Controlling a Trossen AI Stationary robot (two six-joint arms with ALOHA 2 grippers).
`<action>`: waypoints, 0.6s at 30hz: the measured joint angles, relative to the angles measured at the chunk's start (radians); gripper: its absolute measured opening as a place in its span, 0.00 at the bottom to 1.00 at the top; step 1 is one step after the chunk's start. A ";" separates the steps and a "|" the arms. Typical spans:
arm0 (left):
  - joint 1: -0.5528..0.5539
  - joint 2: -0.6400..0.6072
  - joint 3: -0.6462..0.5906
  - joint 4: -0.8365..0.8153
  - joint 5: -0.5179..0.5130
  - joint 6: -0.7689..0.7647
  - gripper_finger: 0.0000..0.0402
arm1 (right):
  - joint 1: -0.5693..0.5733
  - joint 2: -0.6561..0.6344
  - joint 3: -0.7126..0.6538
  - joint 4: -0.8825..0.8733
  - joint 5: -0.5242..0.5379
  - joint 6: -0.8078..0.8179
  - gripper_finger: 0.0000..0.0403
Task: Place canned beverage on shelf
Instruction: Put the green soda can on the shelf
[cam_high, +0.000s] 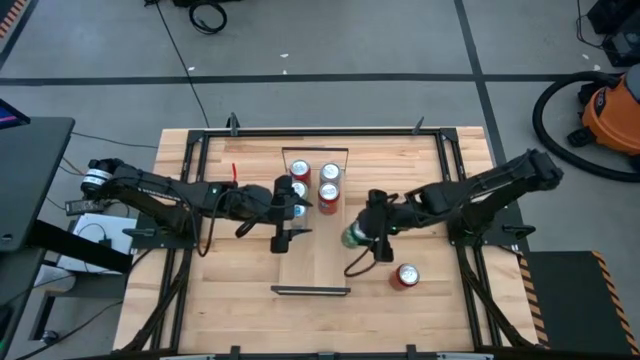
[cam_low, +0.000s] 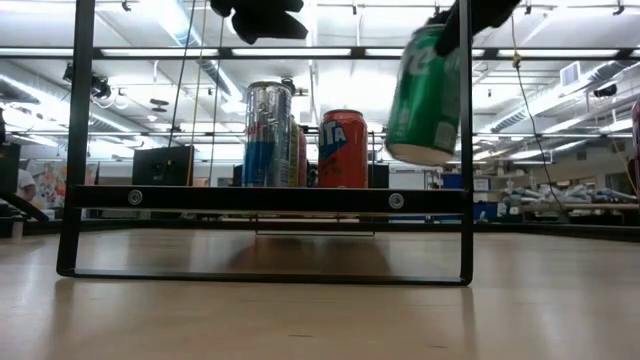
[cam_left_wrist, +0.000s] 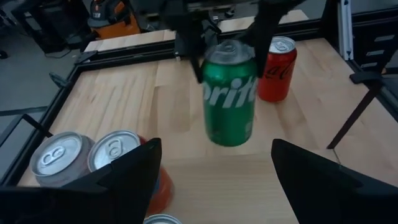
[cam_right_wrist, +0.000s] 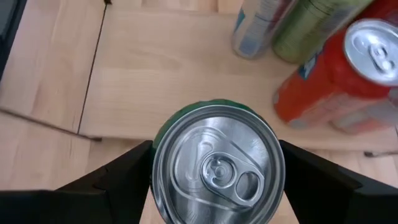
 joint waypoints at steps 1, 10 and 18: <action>-0.002 0.000 0.000 0.000 0.000 0.000 0.79 | -0.012 0.012 0.009 0.001 -0.006 -0.016 0.79; -0.007 0.000 0.000 0.018 0.000 -0.002 0.79 | -0.097 0.186 0.167 0.015 -0.053 -0.173 0.79; -0.007 0.000 0.000 0.013 0.000 -0.021 0.79 | -0.145 0.306 0.249 0.010 -0.064 -0.253 0.79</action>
